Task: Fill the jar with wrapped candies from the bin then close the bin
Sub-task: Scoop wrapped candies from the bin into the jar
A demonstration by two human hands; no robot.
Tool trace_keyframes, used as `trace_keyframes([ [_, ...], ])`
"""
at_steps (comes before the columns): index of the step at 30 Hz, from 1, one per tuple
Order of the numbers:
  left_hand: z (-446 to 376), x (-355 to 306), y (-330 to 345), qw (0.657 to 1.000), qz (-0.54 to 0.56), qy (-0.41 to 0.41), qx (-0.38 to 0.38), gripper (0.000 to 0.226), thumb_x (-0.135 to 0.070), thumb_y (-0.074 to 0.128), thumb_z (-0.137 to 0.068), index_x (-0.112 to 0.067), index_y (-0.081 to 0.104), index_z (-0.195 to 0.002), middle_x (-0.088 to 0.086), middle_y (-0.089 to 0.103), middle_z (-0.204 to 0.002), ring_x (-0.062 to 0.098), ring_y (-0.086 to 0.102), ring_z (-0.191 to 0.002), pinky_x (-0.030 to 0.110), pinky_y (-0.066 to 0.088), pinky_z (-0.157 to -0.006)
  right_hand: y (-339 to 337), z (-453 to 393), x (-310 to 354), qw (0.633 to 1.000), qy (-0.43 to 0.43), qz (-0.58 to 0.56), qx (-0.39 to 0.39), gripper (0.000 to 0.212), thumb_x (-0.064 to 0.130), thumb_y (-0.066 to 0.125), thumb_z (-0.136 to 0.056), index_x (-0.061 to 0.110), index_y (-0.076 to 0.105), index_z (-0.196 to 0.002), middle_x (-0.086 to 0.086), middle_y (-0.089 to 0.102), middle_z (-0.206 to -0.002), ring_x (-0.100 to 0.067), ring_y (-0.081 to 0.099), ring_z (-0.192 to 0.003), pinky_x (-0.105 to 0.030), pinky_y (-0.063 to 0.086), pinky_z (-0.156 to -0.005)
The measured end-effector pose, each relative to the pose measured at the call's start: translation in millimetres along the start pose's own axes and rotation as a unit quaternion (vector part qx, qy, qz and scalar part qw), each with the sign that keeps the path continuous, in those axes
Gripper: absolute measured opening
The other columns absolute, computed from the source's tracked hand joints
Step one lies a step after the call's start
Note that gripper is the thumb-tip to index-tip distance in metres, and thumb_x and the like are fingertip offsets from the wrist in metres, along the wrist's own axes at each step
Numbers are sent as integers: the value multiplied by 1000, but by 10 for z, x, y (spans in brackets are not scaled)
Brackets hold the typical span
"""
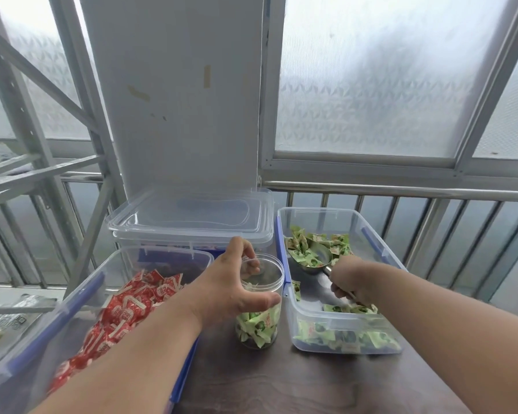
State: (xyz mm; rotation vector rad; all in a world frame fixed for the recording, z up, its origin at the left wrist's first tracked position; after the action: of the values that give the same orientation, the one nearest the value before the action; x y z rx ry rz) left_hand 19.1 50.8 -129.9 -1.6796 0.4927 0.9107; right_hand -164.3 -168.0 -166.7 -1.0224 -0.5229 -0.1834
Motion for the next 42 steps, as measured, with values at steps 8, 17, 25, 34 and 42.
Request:
trace_keyframes([
  [8, 4, -15, 1, 1000, 3, 8, -5, 73, -54, 97, -73, -36, 43, -118, -11, 64, -130, 2, 62, -125, 36, 57, -108, -509, 374, -125, 997, -8, -67, -49, 27, 6, 43, -100, 4, 54, -76, -15, 57, -70, -19, 44, -46, -24, 34, -45],
  [17, 35, -34, 5, 1000, -1, 14, -3, 71, -52, 96, -77, -34, 42, -119, -12, 60, -129, 0, 59, -117, 18, 51, -88, -949, 602, -273, 992, -62, -46, -98, 47, 52, 52, -98, 11, 69, -80, -3, 56, -61, -18, 43, -51, -28, 35, -52],
  [25, 29, -25, 12, 1000, 11, 17, 2, 72, -52, 96, -77, -35, 41, -119, -12, 61, -128, 4, 63, -116, 18, 55, -84, -1053, 691, -247, 983, -65, 47, -162, 43, 41, 55, -88, 3, 72, -76, -4, 60, -58, -19, 47, -53, -26, 39, -54],
  [34, -6, 0, 19, 999, 26, 22, 4, 99, -53, 98, -74, -37, 28, -143, -7, 54, -134, -3, 56, -122, 12, 48, -91, -1072, 995, 259, 970, -204, 85, -105, 47, 50, 60, -86, 7, 77, -80, 2, 62, -57, -15, 49, -56, -30, 40, -58],
  [42, 14, -23, 7, 999, 40, 27, 9, 102, -48, 97, -77, -45, 22, -145, -10, 48, -139, 9, 58, -126, 25, 53, -105, -1039, 1370, 962, 868, -305, 337, -200, 55, 63, 48, -84, 13, 68, -75, 0, 64, -68, -17, 58, -62, -32, 49, -58],
])
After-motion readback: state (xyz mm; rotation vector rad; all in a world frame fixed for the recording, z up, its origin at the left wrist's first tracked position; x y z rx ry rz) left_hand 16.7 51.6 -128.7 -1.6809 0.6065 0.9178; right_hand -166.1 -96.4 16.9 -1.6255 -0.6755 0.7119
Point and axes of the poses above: each hand's wrist, its own z-axis away from the middle knuckle, its own y-axis out of the palm, x = y × z, the point moved 5 cm from there along -z, towards the middle knuckle
